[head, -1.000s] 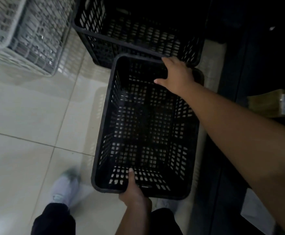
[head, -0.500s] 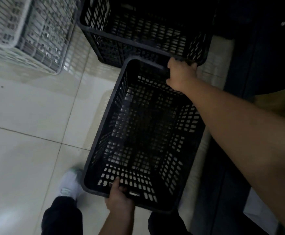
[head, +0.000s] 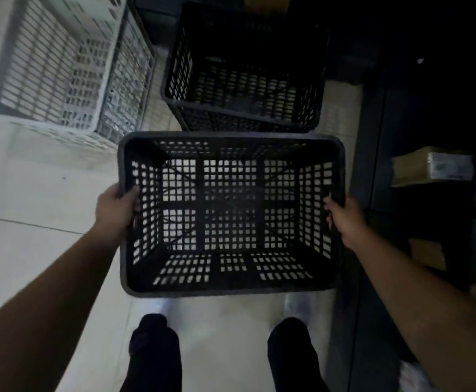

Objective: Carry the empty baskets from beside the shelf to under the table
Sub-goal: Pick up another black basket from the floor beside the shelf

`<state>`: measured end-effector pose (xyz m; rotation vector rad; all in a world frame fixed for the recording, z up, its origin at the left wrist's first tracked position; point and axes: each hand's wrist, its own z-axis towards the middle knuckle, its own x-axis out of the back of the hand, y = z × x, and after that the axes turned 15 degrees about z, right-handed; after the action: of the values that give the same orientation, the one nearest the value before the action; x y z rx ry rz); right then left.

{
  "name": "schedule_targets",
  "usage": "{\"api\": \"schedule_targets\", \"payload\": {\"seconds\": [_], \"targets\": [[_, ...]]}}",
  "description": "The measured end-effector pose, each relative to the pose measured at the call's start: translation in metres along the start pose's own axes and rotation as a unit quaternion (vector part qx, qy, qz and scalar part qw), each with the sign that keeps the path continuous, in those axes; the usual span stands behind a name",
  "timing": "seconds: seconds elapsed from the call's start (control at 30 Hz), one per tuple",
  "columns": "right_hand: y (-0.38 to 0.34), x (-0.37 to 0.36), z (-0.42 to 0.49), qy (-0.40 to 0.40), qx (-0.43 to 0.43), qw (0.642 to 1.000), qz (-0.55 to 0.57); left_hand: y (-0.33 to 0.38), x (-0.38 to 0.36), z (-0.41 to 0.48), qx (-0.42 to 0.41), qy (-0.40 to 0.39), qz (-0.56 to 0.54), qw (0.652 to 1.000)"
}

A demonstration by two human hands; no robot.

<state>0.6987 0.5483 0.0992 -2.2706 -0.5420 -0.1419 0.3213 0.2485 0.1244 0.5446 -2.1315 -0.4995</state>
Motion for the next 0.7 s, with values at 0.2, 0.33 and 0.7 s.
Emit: {"api": "schedule_targets", "payload": {"seconds": [0.2,0.33,0.7], "targets": [[-0.001,-0.002,-0.064,0.045,-0.021,0.994,0.095,0.051,0.031,-0.001,-0.061,-0.005,0.038,0.997],[-0.038,-0.004,-0.09,0.044,0.001,0.995,0.094,0.064,0.056,-0.012,-0.062,-0.009,0.0,0.998],[-0.201,-0.073,-0.227,-0.045,0.078,0.996,0.016,0.04,0.243,-0.054,-0.029,0.006,-0.097,0.995]]}}
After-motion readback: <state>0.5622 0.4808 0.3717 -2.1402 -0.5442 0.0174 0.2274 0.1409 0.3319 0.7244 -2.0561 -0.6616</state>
